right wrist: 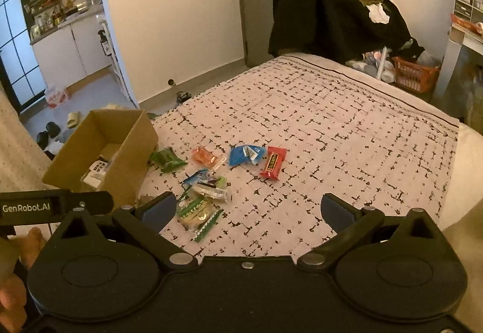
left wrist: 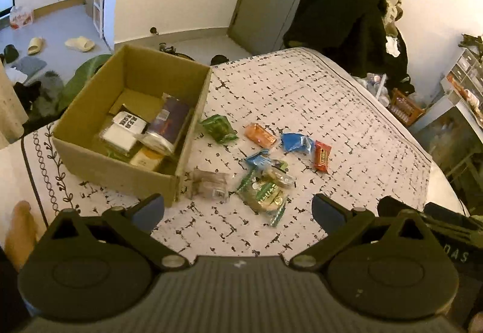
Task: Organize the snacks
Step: 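Withdraw both tools from the box back toward the remaining snacks, then grasp the green-white bread packet with the left gripper while the right grasps the red candy bar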
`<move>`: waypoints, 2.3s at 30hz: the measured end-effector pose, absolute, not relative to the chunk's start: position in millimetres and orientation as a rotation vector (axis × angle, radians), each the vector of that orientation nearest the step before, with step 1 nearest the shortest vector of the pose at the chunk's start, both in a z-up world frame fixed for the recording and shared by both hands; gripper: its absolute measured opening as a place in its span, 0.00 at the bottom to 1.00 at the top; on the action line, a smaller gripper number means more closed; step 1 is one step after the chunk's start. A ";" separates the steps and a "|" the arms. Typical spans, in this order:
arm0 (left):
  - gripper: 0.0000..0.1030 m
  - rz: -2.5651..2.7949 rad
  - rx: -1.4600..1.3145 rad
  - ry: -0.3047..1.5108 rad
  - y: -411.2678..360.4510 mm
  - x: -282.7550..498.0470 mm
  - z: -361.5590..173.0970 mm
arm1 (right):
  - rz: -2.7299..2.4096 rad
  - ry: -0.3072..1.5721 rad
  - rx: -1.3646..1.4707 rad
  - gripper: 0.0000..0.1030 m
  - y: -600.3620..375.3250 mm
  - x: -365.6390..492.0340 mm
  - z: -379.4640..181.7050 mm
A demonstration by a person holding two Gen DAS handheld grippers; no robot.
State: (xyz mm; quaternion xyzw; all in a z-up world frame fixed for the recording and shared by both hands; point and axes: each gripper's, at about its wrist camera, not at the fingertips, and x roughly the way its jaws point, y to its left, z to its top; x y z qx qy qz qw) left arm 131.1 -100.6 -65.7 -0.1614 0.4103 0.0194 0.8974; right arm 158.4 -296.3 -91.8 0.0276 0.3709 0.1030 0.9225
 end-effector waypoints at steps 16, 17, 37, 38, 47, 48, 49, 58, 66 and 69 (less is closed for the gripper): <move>0.97 0.094 -0.378 0.808 -108.2 143.4 -110.3 | 0.176 0.818 0.068 1.00 -298.4 191.6 -118.9; 0.97 0.086 -0.381 0.803 -109.7 144.2 -112.8 | 0.186 0.813 0.056 1.00 -297.0 192.7 -119.2; 0.74 0.120 -0.517 0.903 -144.0 200.1 -175.0 | 0.262 0.912 0.136 0.77 -319.3 256.9 -159.0; 0.74 0.142 -0.524 0.919 -145.3 205.2 -178.7 | 0.258 0.913 0.128 0.77 -318.0 261.6 -160.6; 0.74 0.273 -0.523 0.944 -160.8 230.2 -184.5 | 0.329 0.935 0.089 0.70 -303.8 299.0 -183.3; 0.74 0.288 -0.517 0.952 -163.5 232.5 -184.6 | 0.340 0.940 0.083 0.69 -302.1 302.1 -185.3; 0.74 0.309 -0.509 0.963 -166.4 234.8 -184.3 | 0.349 0.943 0.083 0.66 -300.6 305.4 -187.5; 0.49 0.473 -0.483 1.074 -173.2 256.8 -184.8 | 0.291 0.940 0.108 0.52 -292.3 337.8 -206.0; 0.45 0.432 -0.490 1.152 -165.6 270.4 -180.1 | 0.207 0.894 0.080 0.20 -292.5 335.4 -212.3; 0.45 0.382 -0.503 1.174 -162.5 266.8 -176.6 | 0.203 0.894 0.088 0.20 -296.6 325.3 -206.8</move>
